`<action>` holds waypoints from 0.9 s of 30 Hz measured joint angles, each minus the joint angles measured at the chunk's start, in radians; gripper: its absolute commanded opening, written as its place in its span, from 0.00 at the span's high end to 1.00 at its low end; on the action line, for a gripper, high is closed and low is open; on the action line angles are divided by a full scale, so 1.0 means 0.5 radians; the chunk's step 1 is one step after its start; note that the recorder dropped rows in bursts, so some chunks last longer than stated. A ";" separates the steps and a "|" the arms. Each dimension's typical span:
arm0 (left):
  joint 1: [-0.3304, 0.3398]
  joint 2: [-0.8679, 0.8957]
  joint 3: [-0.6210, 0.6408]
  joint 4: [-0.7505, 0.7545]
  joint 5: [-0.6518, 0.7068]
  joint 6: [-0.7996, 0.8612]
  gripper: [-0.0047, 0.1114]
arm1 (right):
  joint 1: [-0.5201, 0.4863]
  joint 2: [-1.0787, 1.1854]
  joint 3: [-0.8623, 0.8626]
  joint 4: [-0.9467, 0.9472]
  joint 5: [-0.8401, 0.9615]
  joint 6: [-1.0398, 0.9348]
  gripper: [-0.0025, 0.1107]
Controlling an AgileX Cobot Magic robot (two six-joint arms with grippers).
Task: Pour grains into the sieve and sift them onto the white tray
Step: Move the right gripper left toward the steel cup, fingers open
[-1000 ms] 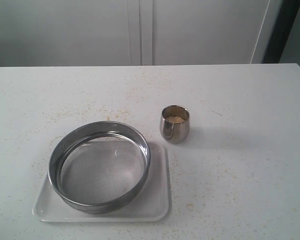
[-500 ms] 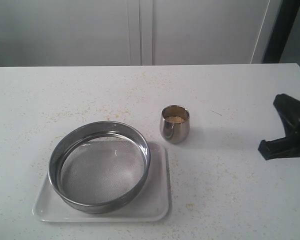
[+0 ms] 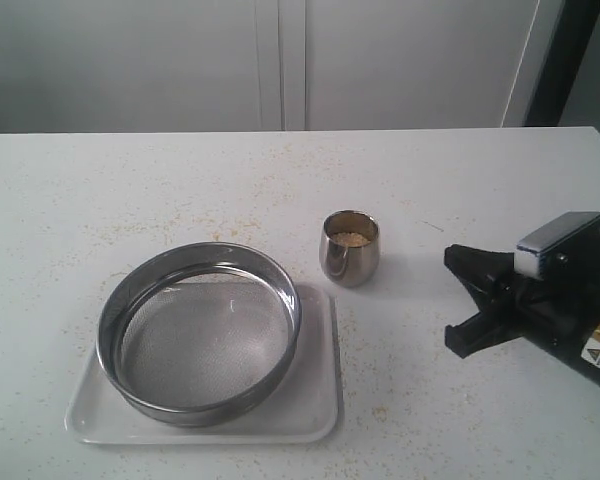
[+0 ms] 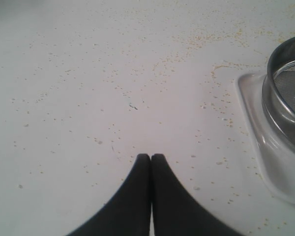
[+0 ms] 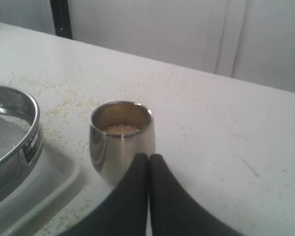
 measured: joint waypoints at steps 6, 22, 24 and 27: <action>0.000 0.000 0.000 0.000 0.000 0.000 0.96 | 0.000 0.365 -0.186 -0.202 0.000 0.000 0.57; 0.000 0.000 0.000 0.000 0.000 0.000 0.96 | 0.000 0.772 -0.646 -0.516 0.000 0.056 0.25; 0.000 0.000 0.000 0.000 0.000 0.000 0.96 | 0.000 0.772 -0.670 -0.524 0.000 0.074 0.25; 0.000 0.000 0.000 0.000 0.000 0.000 0.96 | 0.000 0.772 -0.720 -0.528 0.000 0.086 0.25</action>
